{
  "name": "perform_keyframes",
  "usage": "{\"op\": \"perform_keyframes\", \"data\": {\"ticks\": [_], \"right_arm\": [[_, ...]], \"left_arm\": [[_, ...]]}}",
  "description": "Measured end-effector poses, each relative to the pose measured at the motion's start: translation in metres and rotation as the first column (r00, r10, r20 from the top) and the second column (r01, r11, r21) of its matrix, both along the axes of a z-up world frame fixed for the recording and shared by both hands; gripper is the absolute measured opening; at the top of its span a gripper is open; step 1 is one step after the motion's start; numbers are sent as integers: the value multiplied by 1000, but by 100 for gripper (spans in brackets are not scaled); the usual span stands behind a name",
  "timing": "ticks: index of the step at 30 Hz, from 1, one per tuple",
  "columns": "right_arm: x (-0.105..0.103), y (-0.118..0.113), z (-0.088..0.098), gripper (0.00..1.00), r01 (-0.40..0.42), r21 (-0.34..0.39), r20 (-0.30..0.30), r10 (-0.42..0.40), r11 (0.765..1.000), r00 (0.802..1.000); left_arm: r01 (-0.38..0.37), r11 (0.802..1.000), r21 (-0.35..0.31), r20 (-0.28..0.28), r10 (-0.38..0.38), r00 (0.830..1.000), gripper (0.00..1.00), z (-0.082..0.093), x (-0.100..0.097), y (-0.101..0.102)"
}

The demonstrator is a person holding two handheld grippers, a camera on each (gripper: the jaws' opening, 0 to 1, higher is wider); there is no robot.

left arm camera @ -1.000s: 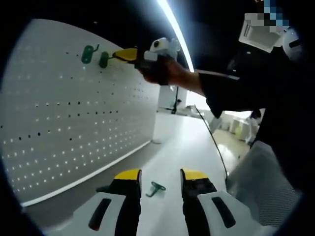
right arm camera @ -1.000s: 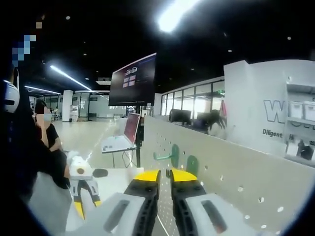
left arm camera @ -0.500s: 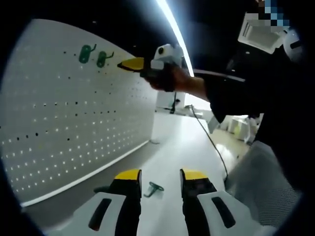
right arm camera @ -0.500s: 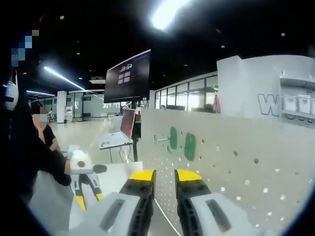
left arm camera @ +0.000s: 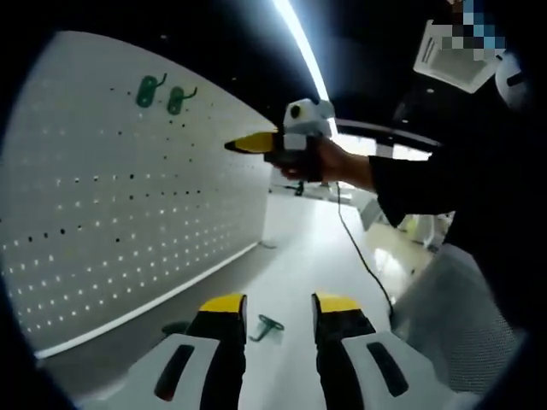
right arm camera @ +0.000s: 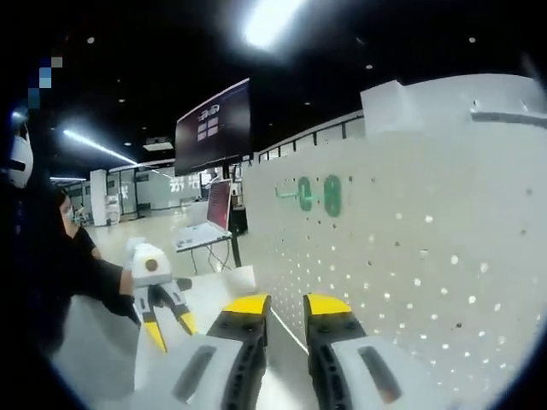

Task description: Insert the hook assembly into the mounting plate slot until the hook locks in place.

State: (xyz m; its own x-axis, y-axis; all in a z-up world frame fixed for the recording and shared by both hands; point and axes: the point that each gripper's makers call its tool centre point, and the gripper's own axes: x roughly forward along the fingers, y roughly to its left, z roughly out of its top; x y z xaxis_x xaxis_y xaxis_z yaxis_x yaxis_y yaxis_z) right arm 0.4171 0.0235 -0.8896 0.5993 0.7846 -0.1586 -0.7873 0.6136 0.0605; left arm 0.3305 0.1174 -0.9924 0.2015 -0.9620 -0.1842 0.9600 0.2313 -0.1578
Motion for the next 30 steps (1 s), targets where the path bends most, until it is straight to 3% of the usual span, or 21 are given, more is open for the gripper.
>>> {"op": "perform_keyframes", "data": {"ticks": [9,17,22,30], "right_arm": [[-32,1,-49,14,29,31,-99,-26,999,995],[-47,0,-85,14,63,39,-167,-56,997,984],[-61,4,-110,14,69,11,-210,-65,998,976],[-79,9,-133,14,121,58,-269,-101,991,958]], "left_arm": [[10,1000,5,2,-10,1000,31,-1,-2,-2],[16,1000,9,3,-16,1000,30,-1,-3,-3],[17,1000,6,10,-18,1000,30,1,-4,-3],[26,1000,10,9,-26,1000,29,0,-6,-5]]}}
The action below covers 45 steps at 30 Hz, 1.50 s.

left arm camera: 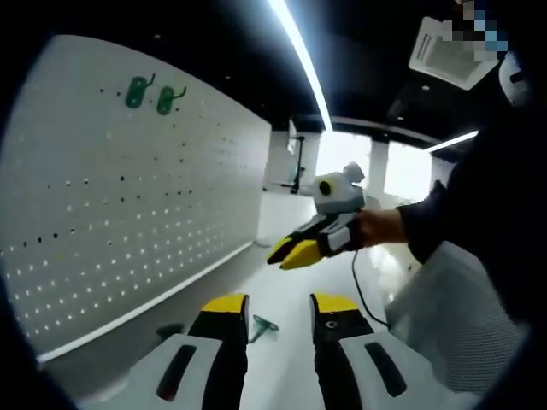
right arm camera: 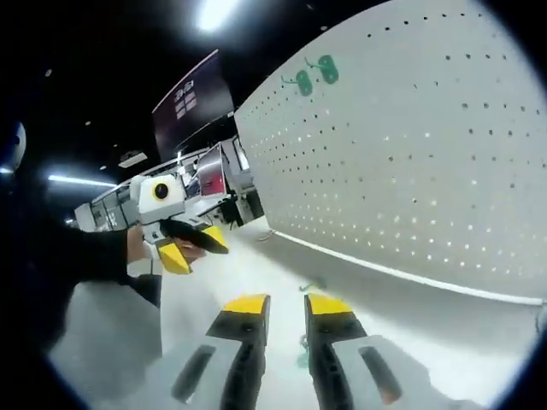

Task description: Insert the hook assembly into the mounting plate slot until the hook locks in place.

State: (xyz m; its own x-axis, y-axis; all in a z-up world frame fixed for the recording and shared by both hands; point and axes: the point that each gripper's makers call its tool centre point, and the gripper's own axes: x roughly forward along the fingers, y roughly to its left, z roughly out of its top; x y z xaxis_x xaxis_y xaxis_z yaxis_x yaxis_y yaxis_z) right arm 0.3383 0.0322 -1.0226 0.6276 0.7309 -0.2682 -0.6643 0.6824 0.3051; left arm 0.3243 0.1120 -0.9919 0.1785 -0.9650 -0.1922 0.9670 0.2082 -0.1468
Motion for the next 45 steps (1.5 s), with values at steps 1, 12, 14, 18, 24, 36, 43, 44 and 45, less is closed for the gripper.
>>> {"op": "perform_keyframes", "data": {"ticks": [1,12,14,18,24,36,43,44,45], "right_arm": [[-3,1,-4,14,1,2,-9,-1,1000,1000],[-23,2,-20,15,17,-21,-54,-18,1000,998],[-25,3,-19,15,21,-24,-54,-22,1000,998],[-26,2,-18,15,26,-43,-51,-28,999,998],[-26,-1,-20,15,43,-73,-56,-47,996,997],[-17,-1,-38,15,46,-203,-108,-70,978,992],[-4,2,-48,16,56,-248,-161,-98,967,982],[-2,2,-48,16,64,-250,-169,-108,966,980],[2,2,-50,16,80,-257,-176,-128,963,976]], "left_arm": [[2,1000,-2,0,-2,1000,29,1,0,0],[8,1000,-17,22,-7,1000,29,9,-2,-2],[10,1000,-19,25,-9,1000,29,10,-4,-2],[12,1000,-23,31,-12,999,29,13,-5,-3],[16,1000,-26,39,-15,999,29,14,-6,-3],[42,999,-19,46,-41,998,29,15,-11,-7],[44,999,-27,48,-43,998,29,18,-12,-7],[45,999,-27,48,-44,998,29,18,-12,-7],[46,999,-27,48,-44,998,29,18,-12,-7]]}}
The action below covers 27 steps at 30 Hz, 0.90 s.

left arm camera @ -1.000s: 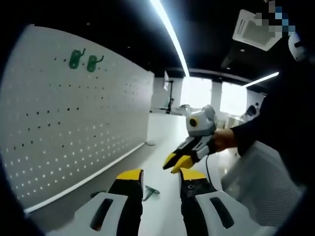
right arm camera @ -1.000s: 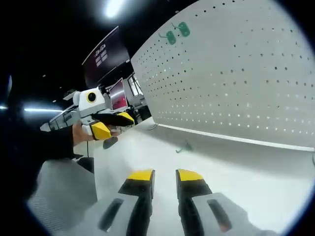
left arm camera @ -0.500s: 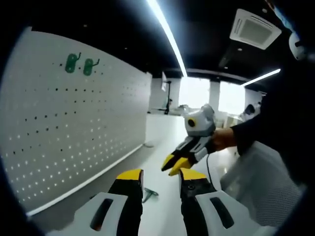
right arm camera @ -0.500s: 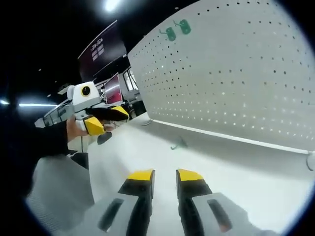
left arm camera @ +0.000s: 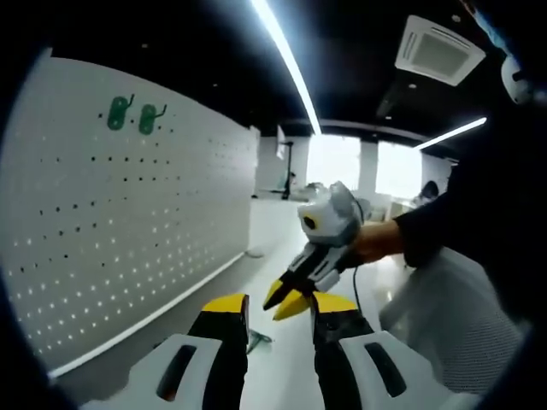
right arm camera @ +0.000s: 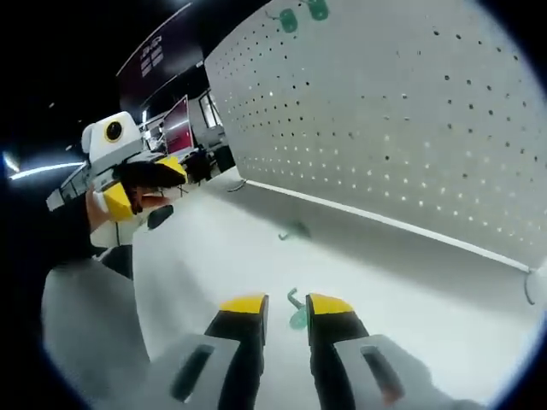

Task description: Insert the hook assembly into the mounting plate slot until the hook locks in place.

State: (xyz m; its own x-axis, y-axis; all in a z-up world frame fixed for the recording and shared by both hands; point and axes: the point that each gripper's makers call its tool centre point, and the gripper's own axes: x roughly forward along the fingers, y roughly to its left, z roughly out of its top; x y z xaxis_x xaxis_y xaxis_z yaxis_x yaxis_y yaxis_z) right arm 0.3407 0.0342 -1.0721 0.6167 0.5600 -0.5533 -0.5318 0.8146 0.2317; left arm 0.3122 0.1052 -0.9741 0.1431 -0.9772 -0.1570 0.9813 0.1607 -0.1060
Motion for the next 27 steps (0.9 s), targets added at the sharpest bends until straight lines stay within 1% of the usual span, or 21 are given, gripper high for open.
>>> {"op": "perform_keyframes", "data": {"ticks": [6,9,13,17,22,27], "right_arm": [[13,-2,-6,16,99,-19,-12,-99,995,995],[14,-2,-13,16,122,-43,-23,-123,992,992],[17,-5,-21,16,152,-53,-34,-154,987,987],[19,-4,-28,16,160,-72,-42,-164,984,986],[16,-2,-35,16,139,-109,-51,-145,984,988],[17,-6,-39,16,145,-115,-59,-153,983,987]], "left_arm": [[3,1000,4,1,-3,1000,29,-1,0,1],[-1,1000,2,1,1,1000,29,-1,1,3],[-2,1000,-2,1,2,1000,29,1,2,3],[2,1000,4,0,-2,1000,29,-1,1,2],[5,1000,12,-3,-5,1000,29,-4,1,1],[6,1000,22,-10,-5,1000,28,-8,1,2]]}}
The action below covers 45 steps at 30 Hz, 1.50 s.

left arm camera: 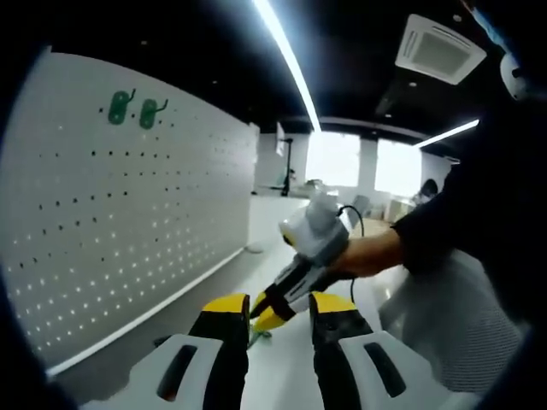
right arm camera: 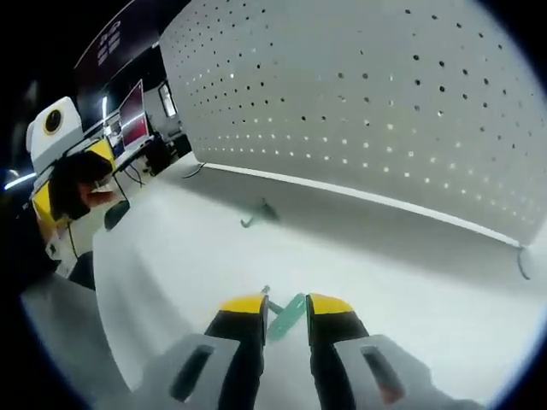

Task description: Insert the hook assembly into the mounting plate slot until the hook locks in place.

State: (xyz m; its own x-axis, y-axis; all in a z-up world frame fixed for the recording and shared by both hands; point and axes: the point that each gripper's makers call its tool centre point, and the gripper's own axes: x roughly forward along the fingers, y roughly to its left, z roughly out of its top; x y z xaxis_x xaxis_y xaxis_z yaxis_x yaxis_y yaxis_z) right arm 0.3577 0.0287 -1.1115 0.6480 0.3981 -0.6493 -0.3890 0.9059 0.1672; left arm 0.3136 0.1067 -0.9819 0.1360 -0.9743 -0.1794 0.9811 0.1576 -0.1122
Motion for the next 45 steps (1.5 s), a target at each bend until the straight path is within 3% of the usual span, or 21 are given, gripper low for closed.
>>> {"op": "perform_keyframes", "data": {"ticks": [21,28,45], "right_arm": [[-6,-18,-10,15,3,-62,-14,-4,998,1000],[-3,-9,-5,15,-19,-61,16,20,998,1000],[0,-5,-7,9,-83,-174,42,91,981,995]], "left_arm": [[-9,1000,16,-10,9,1000,27,-4,2,3],[-7,1000,14,-10,7,1000,27,-4,2,3],[-15,1000,8,-8,15,1000,24,-2,4,4]]}}
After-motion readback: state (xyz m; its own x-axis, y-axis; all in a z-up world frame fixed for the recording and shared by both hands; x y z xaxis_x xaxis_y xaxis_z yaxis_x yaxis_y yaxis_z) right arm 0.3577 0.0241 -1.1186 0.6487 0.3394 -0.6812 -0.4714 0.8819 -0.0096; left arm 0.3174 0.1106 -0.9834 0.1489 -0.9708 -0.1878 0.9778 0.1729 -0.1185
